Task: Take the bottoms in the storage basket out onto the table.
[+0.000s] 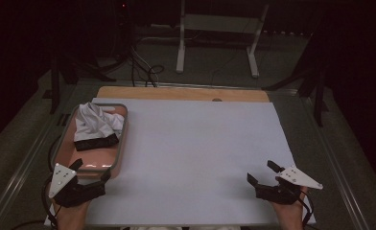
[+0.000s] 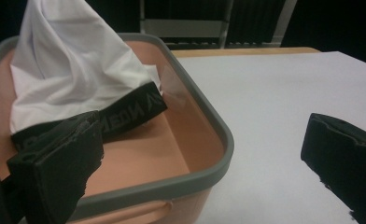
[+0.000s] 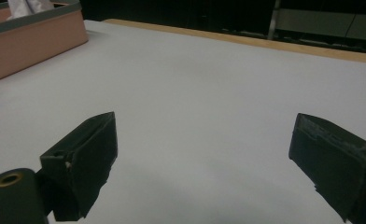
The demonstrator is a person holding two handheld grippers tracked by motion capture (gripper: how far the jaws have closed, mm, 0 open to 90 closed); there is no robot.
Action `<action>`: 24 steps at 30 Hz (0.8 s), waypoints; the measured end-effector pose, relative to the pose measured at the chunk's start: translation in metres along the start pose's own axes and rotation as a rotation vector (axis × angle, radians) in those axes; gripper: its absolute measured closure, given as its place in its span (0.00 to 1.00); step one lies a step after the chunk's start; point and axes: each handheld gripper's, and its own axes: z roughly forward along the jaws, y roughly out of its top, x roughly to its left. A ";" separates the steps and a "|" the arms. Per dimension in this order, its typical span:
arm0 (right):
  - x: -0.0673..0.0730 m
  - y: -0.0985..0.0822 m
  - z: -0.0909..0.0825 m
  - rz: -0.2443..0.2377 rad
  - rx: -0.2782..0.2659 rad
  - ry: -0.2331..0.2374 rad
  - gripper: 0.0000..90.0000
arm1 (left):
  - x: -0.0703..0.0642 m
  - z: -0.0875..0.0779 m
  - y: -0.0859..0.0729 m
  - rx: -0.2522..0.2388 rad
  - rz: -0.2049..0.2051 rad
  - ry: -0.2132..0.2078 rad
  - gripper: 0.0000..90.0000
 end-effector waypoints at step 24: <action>0.001 -0.001 -0.001 -0.013 -0.007 0.001 0.09 | 0.018 0.001 0.050 0.008 -0.023 -0.037 0.00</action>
